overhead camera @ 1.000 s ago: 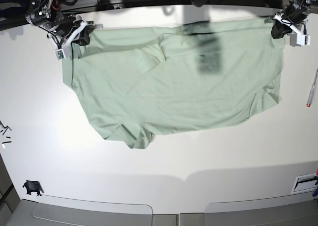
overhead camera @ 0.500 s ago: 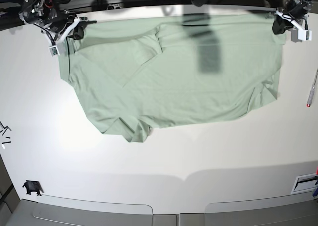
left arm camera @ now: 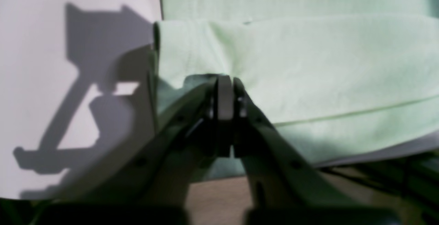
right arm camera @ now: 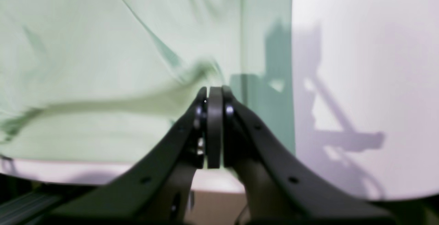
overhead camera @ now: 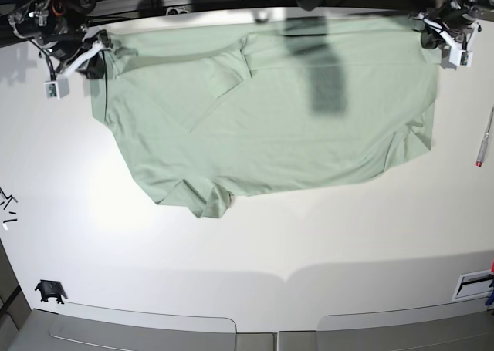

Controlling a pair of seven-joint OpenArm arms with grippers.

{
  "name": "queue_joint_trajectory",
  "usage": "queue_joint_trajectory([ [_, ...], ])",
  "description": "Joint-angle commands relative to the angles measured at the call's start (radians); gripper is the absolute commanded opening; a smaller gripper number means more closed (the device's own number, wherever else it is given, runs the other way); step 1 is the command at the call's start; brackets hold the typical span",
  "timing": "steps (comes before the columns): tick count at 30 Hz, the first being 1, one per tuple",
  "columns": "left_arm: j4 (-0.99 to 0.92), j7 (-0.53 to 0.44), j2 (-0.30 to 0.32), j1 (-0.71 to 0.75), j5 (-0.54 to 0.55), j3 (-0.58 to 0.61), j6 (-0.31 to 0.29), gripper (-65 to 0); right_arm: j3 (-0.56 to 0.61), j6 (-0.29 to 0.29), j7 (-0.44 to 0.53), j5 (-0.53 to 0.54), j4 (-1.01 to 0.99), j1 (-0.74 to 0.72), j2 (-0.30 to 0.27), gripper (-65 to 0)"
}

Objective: Fold the T-shirt properly
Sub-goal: 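Release the shirt and move the right gripper to the sleeve side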

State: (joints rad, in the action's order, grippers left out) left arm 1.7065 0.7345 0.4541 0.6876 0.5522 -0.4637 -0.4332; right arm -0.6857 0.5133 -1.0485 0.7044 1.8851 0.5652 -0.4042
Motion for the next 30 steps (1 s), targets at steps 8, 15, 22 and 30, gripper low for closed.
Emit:
queue_joint_trajectory([
  [8,0.216,-0.147,0.009,0.010,-0.154,-0.002,0.165,-41.4,-0.027,0.004,0.186,0.006,0.150,-0.130,0.005,-45.5],
  [15,0.317,-0.181,0.009,-0.021,-0.211,-0.002,0.210,-39.5,0.017,0.004,0.239,-0.160,0.102,-0.338,0.047,-38.2],
  [22,0.315,-0.170,0.009,-0.022,-0.211,-0.002,0.209,-39.5,0.219,0.004,0.327,-0.257,-0.281,-0.539,-0.050,-30.2],
  [30,0.315,-0.148,0.009,-0.022,-0.211,-0.002,0.209,-39.5,0.431,0.134,0.327,-0.222,-0.950,-0.901,-0.145,-30.2],
])
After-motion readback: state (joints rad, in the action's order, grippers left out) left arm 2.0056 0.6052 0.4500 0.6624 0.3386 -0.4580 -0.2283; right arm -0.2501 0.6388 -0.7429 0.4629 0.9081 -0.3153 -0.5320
